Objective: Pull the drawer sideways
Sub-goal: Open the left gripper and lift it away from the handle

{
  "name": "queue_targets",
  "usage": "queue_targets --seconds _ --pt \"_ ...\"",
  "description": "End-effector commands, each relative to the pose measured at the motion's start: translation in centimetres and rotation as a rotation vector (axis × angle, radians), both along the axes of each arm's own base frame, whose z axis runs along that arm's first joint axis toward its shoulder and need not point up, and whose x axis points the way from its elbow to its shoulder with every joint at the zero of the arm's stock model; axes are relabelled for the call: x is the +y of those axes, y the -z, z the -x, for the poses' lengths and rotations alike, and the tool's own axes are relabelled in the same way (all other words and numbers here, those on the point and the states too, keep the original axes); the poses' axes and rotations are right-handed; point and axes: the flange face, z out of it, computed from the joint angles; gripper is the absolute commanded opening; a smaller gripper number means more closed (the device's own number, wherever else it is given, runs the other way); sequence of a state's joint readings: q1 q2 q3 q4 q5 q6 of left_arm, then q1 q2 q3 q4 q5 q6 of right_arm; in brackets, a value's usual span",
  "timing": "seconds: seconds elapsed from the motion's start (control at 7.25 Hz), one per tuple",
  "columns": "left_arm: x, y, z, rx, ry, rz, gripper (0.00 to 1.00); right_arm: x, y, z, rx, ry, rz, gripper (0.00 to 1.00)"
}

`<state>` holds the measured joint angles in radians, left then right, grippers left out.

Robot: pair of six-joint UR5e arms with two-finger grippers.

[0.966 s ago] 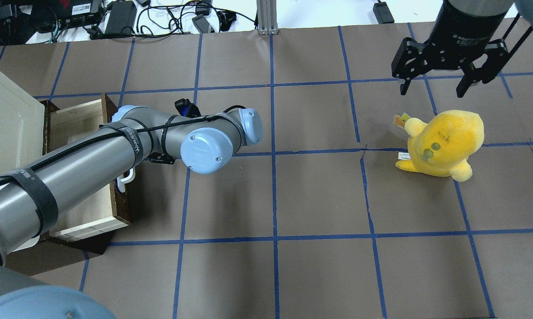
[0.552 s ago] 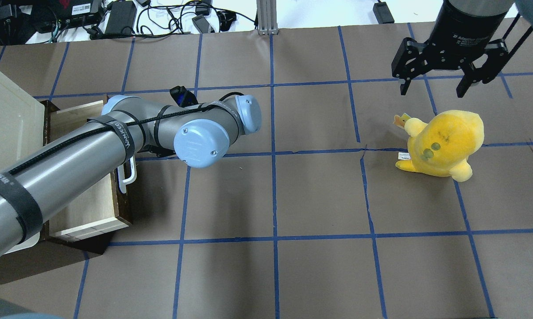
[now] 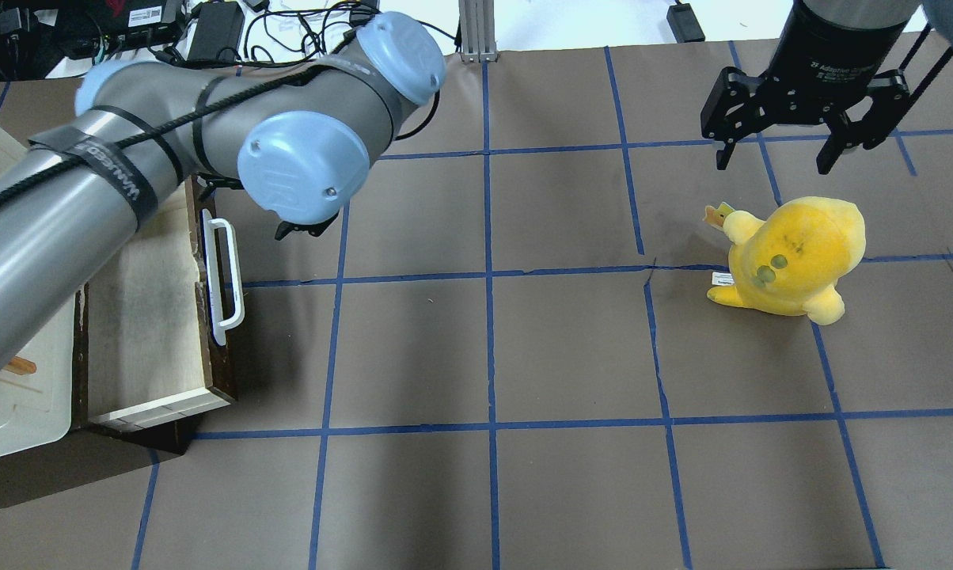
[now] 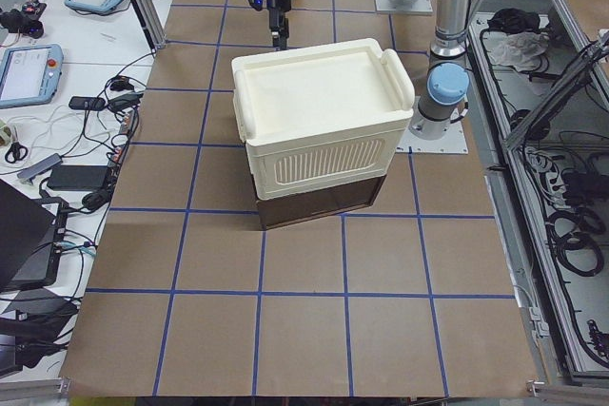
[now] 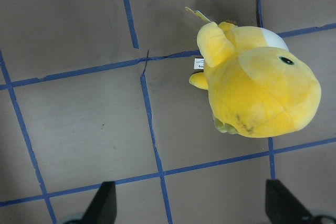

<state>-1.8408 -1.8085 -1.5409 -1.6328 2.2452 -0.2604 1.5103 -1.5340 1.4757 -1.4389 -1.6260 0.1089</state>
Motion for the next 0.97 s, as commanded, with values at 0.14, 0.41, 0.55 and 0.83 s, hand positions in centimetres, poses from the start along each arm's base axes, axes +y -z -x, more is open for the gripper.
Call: queue_targets --seconds 0.14,0.41,0.55,0.83 --pt "3.2 -9.6 -2.6 0.380 -0.090 0.092 1.00 0.0 0.0 0.0 0.000 -0.001 0.000 1.00" --pt "4.8 -12.6 -5.9 0.468 -0.105 0.085 1.00 0.0 0.0 0.0 0.000 -0.001 0.000 1.00" --pt "4.8 -13.2 -7.2 0.490 -0.132 0.102 1.00 0.0 0.0 0.0 0.000 0.001 0.000 1.00" --pt "4.9 -14.6 -7.9 0.521 -0.146 0.131 1.00 0.0 0.0 0.0 0.000 -0.001 0.000 1.00"
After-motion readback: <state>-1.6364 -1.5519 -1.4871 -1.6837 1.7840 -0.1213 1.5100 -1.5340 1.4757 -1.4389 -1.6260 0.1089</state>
